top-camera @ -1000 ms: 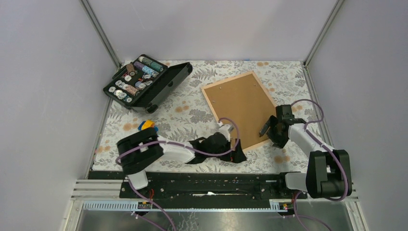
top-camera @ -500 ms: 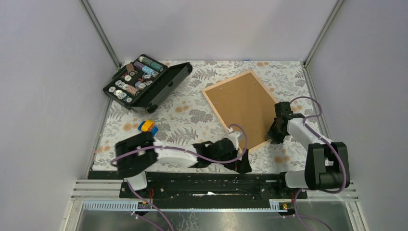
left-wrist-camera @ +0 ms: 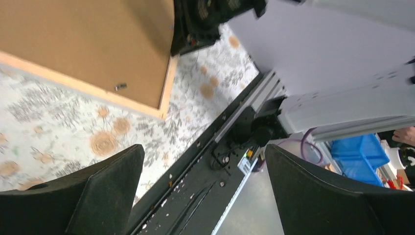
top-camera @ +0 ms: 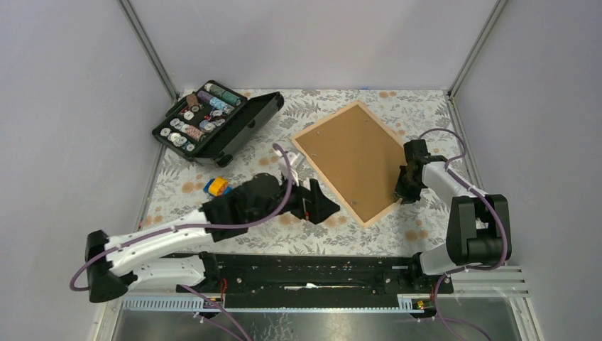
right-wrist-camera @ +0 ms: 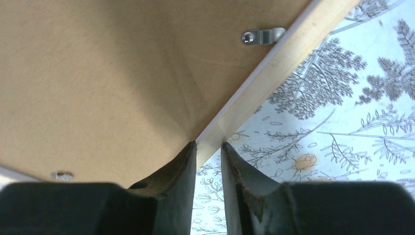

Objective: Put the photo into the frame

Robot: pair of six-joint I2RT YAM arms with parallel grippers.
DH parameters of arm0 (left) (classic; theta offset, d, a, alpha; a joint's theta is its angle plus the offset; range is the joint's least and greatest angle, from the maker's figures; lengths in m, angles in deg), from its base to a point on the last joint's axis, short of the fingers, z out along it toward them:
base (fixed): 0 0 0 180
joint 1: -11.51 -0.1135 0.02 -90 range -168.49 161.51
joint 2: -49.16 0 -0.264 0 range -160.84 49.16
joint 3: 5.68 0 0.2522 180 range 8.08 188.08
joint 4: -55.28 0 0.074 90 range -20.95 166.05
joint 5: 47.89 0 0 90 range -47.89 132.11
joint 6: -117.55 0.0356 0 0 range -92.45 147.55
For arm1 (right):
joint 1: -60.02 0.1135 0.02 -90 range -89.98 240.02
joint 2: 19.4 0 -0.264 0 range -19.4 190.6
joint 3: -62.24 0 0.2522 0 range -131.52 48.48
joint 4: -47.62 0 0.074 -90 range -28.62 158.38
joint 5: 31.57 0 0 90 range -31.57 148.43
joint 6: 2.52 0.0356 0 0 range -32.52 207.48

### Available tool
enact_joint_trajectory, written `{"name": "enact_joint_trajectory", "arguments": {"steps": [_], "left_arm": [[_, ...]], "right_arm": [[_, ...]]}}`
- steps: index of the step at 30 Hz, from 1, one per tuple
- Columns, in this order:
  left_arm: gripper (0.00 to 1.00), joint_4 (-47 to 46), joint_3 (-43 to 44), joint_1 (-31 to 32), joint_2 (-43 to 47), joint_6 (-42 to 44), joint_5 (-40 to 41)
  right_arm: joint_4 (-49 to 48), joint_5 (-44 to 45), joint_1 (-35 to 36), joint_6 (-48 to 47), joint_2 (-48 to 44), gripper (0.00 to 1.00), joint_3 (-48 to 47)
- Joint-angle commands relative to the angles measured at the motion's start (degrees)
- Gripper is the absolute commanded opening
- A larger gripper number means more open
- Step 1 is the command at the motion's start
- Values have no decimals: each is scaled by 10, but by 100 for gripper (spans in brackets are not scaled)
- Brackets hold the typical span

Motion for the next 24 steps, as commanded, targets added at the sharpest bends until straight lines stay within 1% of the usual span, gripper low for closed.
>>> {"name": "enact_joint_trajectory", "arguments": {"steps": [1, 4, 6, 8, 10, 11, 12, 14, 15, 16, 18, 20, 21, 24], "left_arm": [[99, 144, 116, -15, 50, 79, 41], [99, 209, 194, -22, 48, 129, 70], [99, 233, 234, -31, 34, 157, 81], [99, 248, 271, -41, 12, 174, 80], [99, 257, 300, -51, -11, 187, 65], [99, 258, 314, -55, -25, 192, 57], [99, 257, 323, -58, -33, 197, 49], [99, 256, 341, -64, -52, 207, 38], [99, 255, 349, -69, -61, 212, 35], [99, 252, 356, -75, -69, 215, 29], [99, 245, 365, -85, -84, 219, 15], [99, 234, 356, -90, -88, 228, 9], [99, 224, 344, -93, -86, 232, 12], [99, 196, 303, -103, -73, 243, 18]], "right_arm": [[0, -65, 3, -114, -10, 0, -36], [13, -100, 3, -140, 5, 0, -52], [20, -112, 5, -149, 17, 0, -59], [19, -104, 12, -150, 21, 0, -61], [12, -62, 13, -116, 11, 0, -59], [11, -12, 13, -82, 2, 4, -57], [10, 8, 11, -47, -9, 14, -53], [8, 32, 6, 1, -28, 51, -46], [7, 34, 0, 17, -36, 56, -45], [4, 30, -15, 25, -40, 58, -44], [-1, 23, -49, 53, -49, 65, -39], [-19, -34, -96, 74, -55, 68, -21], [-28, -68, -115, 84, -52, 68, -11], [-28, -130, -148, 88, -20, 63, -1]]}}
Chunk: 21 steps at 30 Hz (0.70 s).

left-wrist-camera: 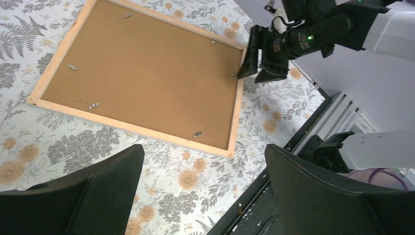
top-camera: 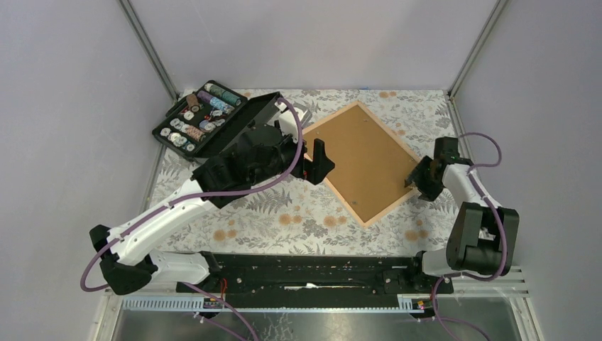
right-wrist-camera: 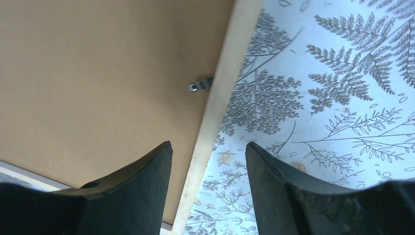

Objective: Put the photo into the frame

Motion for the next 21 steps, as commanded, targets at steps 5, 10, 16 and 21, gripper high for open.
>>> {"name": "enact_joint_trajectory", "arguments": {"steps": [5, 10, 16, 21], "left_arm": [[99, -107, -98, -58, 49, 29, -15], [99, -123, -133, -108, 46, 7, -58], [99, -127, -140, -121, 53, 8, -60], [99, -130, -143, -127, 56, 8, -57]], "right_arm": [[11, -138, -41, 16, 96, 62, 8], [20, -115, -41, 2, 140, 56, -1], [21, -80, -40, -49, 159, 3, -15], [23, -55, -3, -88, 178, 0, -38]]}}
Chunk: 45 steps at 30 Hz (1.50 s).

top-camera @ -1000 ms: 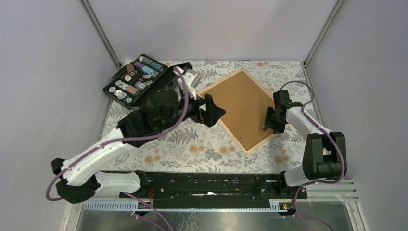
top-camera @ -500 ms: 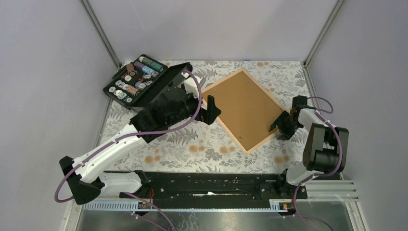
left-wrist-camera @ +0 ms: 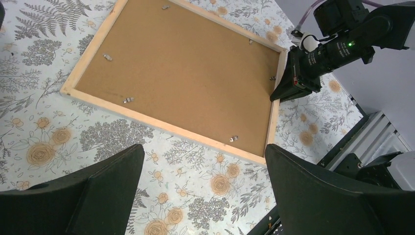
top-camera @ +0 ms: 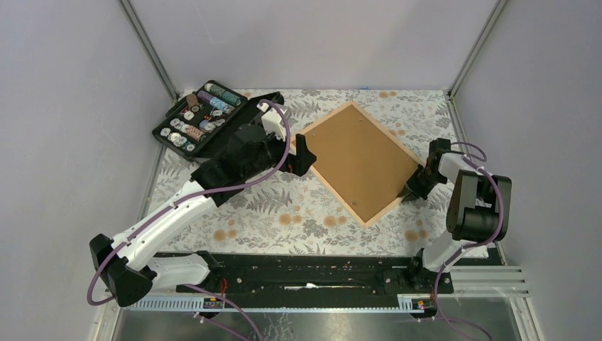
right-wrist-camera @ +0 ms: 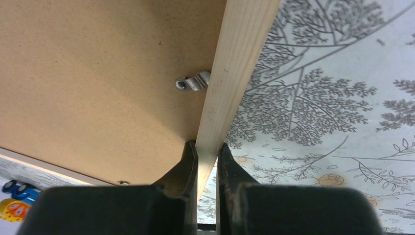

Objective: Put the photo into the frame

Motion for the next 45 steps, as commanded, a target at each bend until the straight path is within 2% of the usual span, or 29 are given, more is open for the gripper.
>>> {"name": "enact_joint_trajectory", "arguments": {"steps": [1, 6, 15, 19, 21, 22, 25, 27, 28, 30, 35, 40, 45], "left_arm": [[99, -36, -5, -7, 19, -3, -8], [99, -40, -11, -6, 22, -3, -3], [99, -43, -14, -7, 28, -3, -2], [99, -44, -14, -7, 34, -3, -4], [99, -44, -15, -7, 36, -4, -7], [99, -45, -15, -7, 37, -4, -9], [99, -48, -17, -7, 38, -5, -10], [99, -48, -17, -7, 35, -6, -13], [99, -48, -16, -7, 34, -6, -15], [99, -48, -16, -7, 34, -7, -18], [99, -48, -17, -7, 35, -8, -14], [99, -48, -18, -6, 35, -9, -15], [99, -48, -18, -7, 34, -9, -18]], "right_arm": [[-8, 82, 54, -104, 34, 0, -17], [-16, 161, 109, -140, 36, 0, -31], [-24, 104, 155, -200, 21, 3, -41], [20, 211, 190, -231, 17, 2, -65], [22, 221, 190, -231, 14, 3, -66], [18, 220, 191, -228, 14, 7, -67], [14, 244, 196, -185, 0, 44, -78], [27, 246, 196, -148, -11, 63, -93], [30, 234, 197, -139, -15, 69, -100], [30, 226, 197, -115, -25, 75, -112], [38, 243, 180, -40, -1, 73, -160], [-11, 247, 174, 26, 21, 69, -158], [-39, 237, 174, 53, 50, 65, -159]]}}
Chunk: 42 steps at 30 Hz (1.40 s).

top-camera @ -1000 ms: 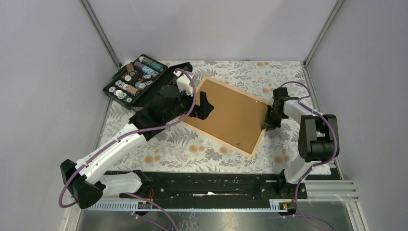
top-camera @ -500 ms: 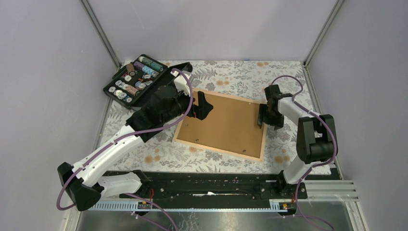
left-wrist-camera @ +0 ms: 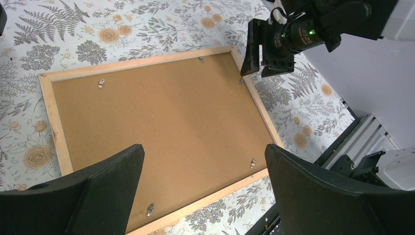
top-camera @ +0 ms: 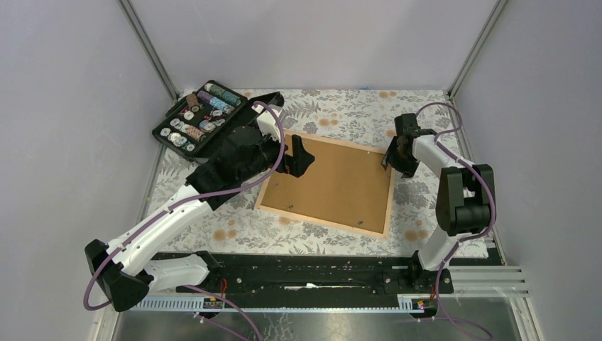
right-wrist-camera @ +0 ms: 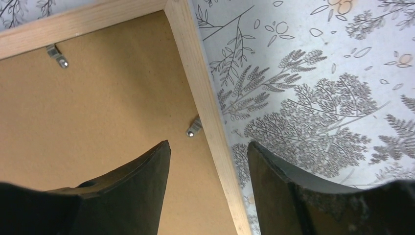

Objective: Put the photo into the frame

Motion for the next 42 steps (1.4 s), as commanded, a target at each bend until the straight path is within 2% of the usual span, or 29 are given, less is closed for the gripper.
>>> {"name": "enact_joint_trajectory", "arguments": {"steps": [1, 9, 14, 23, 29, 31, 33, 39, 42], "left_arm": [[99, -34, -2, -2, 10, -6, -13], [99, -34, -2, -2, 9, -7, -16], [99, -35, -2, -2, 7, -7, -16], [99, -34, -2, -2, 6, -7, -16], [99, -34, -2, -2, 8, -7, -14], [99, -34, -2, -2, 10, -7, -14], [99, -35, -3, -2, 11, -7, -15], [99, -34, -3, -2, 10, -8, -16], [99, -34, -3, -3, 9, -8, -16]], "right_arm": [[-27, 12, -1, 45, 21, 64, -14], [-43, 29, -2, 42, 41, 57, 4], [-45, 11, -2, 34, 46, 48, 15], [-46, 1, -2, 22, 43, 40, 45], [-52, -21, -16, 21, 34, 21, 74], [-64, -32, -26, 14, 26, 19, 86], [-74, -45, -33, -3, 22, 22, 83], [-43, -48, -33, -49, 10, 46, 15], [-30, -42, -31, -58, -18, 57, 15]]}}
